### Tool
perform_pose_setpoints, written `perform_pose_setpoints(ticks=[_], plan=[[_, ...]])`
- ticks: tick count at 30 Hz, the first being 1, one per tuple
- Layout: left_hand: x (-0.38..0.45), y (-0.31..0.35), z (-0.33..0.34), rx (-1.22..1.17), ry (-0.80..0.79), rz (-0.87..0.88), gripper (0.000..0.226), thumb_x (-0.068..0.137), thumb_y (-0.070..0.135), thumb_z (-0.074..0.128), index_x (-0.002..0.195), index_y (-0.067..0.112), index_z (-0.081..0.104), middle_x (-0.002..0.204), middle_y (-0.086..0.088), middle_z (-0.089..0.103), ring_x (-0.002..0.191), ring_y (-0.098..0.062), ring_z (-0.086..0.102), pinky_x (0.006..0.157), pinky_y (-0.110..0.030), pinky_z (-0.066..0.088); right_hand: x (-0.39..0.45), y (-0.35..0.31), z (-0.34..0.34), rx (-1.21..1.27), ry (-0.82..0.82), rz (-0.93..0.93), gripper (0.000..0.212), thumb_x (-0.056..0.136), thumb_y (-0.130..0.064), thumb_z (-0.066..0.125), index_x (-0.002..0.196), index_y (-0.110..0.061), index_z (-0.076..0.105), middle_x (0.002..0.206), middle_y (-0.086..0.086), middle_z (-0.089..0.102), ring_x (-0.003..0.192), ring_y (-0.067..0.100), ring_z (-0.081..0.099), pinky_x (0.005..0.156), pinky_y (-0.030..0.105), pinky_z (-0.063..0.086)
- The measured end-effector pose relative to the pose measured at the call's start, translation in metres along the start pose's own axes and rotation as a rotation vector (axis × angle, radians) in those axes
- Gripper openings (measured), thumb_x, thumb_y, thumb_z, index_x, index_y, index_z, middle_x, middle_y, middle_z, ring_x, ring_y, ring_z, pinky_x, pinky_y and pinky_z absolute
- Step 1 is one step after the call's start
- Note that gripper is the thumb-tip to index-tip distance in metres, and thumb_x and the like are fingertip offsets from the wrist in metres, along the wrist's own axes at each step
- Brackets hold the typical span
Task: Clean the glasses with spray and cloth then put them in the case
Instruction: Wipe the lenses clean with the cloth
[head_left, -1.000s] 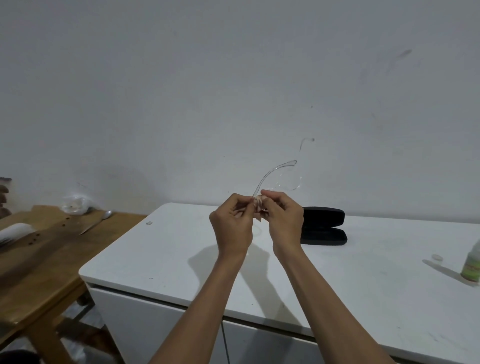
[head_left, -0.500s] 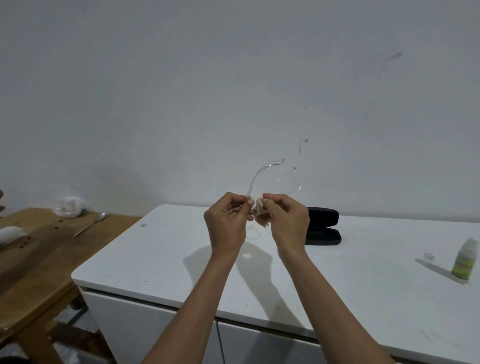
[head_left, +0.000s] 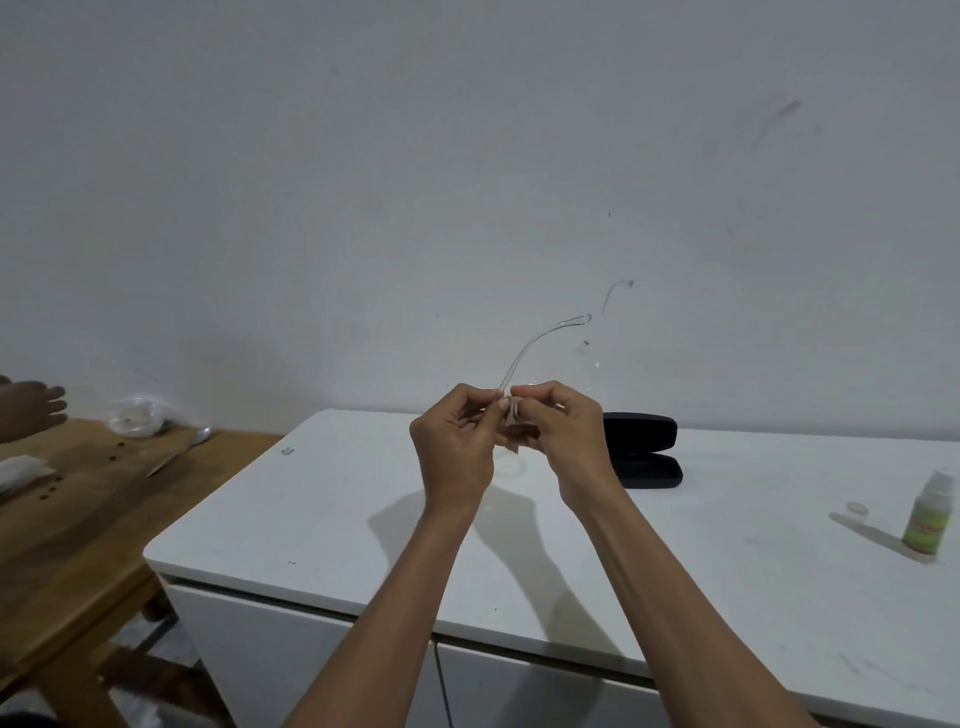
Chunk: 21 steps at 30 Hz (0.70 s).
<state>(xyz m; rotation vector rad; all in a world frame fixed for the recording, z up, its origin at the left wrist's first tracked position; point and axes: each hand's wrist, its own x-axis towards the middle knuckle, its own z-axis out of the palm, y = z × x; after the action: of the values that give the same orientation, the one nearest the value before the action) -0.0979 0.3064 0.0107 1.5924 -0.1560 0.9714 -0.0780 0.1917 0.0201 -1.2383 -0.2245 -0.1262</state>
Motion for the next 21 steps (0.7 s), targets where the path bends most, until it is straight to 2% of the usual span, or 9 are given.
perform_pose_setpoints(ticks=[4, 6, 8, 10, 11, 13, 14, 18, 21], plan=[[-0.001, -0.004, -0.003, 0.008, -0.008, -0.013, 0.007, 0.086, -0.004, 0.075, 0.081, -0.001, 0.07, 0.066, -0.01, 0.071, 0.051, -0.014, 0.068, 0.054, -0.02, 0.054, -0.004, 0.007, 0.0, -0.085, 0.072, -0.057, 0.008, 0.085, 0.0, 0.07, 0.087, -0.003, 0.078, 0.073, 0.021, 0.075, 0.059, 0.033, 0.067, 0.063, 0.04, 0.054], [-0.002, -0.005, -0.001, -0.005, 0.005, -0.017, 0.007, 0.087, -0.002, 0.075, 0.082, -0.001, 0.07, 0.069, -0.011, 0.072, 0.054, -0.016, 0.07, 0.054, -0.022, 0.054, -0.006, 0.013, 0.005, -0.119, 0.22, -0.111, 0.009, 0.085, -0.006, 0.075, 0.089, -0.01, 0.081, 0.074, 0.012, 0.077, 0.064, 0.024, 0.073, 0.061, 0.032, 0.057], [-0.005, -0.004, 0.0, -0.02, 0.018, -0.004, 0.007, 0.087, -0.001, 0.076, 0.084, -0.002, 0.07, 0.073, -0.01, 0.073, 0.059, -0.019, 0.072, 0.053, -0.023, 0.055, -0.004, 0.018, 0.01, -0.134, 0.351, -0.167, 0.011, 0.086, -0.014, 0.078, 0.096, -0.015, 0.083, 0.079, 0.0, 0.08, 0.075, 0.015, 0.077, 0.071, 0.033, 0.063], [-0.01, -0.004, 0.003, -0.007, 0.022, 0.031, 0.008, 0.087, 0.002, 0.077, 0.084, -0.001, 0.07, 0.074, -0.008, 0.074, 0.06, -0.019, 0.073, 0.054, -0.024, 0.057, -0.002, 0.017, 0.015, -0.13, 0.402, -0.201, 0.013, 0.087, -0.015, 0.078, 0.1, -0.016, 0.083, 0.081, -0.006, 0.08, 0.078, 0.008, 0.077, 0.078, 0.034, 0.064], [-0.013, -0.004, 0.004, 0.001, 0.021, 0.048, 0.009, 0.087, 0.003, 0.077, 0.084, -0.001, 0.07, 0.074, -0.006, 0.074, 0.061, -0.019, 0.073, 0.054, -0.024, 0.058, -0.001, 0.015, 0.017, -0.13, 0.409, -0.204, 0.013, 0.088, -0.014, 0.077, 0.1, -0.015, 0.083, 0.079, -0.006, 0.08, 0.075, 0.005, 0.076, 0.075, 0.03, 0.064], [-0.018, -0.004, 0.008, -0.003, 0.024, 0.061, 0.007, 0.087, 0.001, 0.076, 0.084, 0.0, 0.07, 0.073, 0.0, 0.074, 0.063, -0.015, 0.074, 0.055, -0.023, 0.058, 0.002, 0.011, 0.02, -0.152, 0.374, -0.181, 0.013, 0.089, -0.01, 0.075, 0.099, -0.012, 0.083, 0.075, -0.002, 0.078, 0.063, 0.002, 0.071, 0.056, 0.02, 0.058], [-0.019, -0.004, 0.009, -0.011, 0.033, 0.061, 0.006, 0.087, -0.001, 0.075, 0.084, 0.001, 0.07, 0.072, 0.002, 0.074, 0.064, -0.012, 0.074, 0.056, -0.023, 0.058, 0.003, 0.01, 0.02, -0.157, 0.334, -0.155, 0.012, 0.089, -0.009, 0.074, 0.098, -0.011, 0.082, 0.074, 0.001, 0.078, 0.058, 0.003, 0.069, 0.051, 0.019, 0.055], [-0.01, -0.008, 0.006, -0.037, 0.05, 0.055, 0.005, 0.087, -0.003, 0.075, 0.085, -0.001, 0.072, 0.071, -0.006, 0.074, 0.061, -0.017, 0.074, 0.057, -0.024, 0.058, 0.008, 0.006, 0.012, -0.059, 0.143, -0.01, 0.01, 0.089, -0.004, 0.074, 0.097, -0.005, 0.08, 0.083, 0.012, 0.079, 0.067, 0.019, 0.074, 0.068, 0.032, 0.062], [-0.007, -0.009, 0.001, -0.028, 0.029, 0.044, 0.005, 0.086, -0.002, 0.076, 0.084, -0.001, 0.072, 0.068, -0.006, 0.074, 0.056, -0.018, 0.071, 0.06, -0.024, 0.058, 0.007, 0.004, 0.005, -0.001, 0.038, 0.052, 0.012, 0.089, 0.0, 0.073, 0.099, 0.001, 0.078, 0.085, 0.02, 0.077, 0.068, 0.027, 0.072, 0.065, 0.029, 0.06]])
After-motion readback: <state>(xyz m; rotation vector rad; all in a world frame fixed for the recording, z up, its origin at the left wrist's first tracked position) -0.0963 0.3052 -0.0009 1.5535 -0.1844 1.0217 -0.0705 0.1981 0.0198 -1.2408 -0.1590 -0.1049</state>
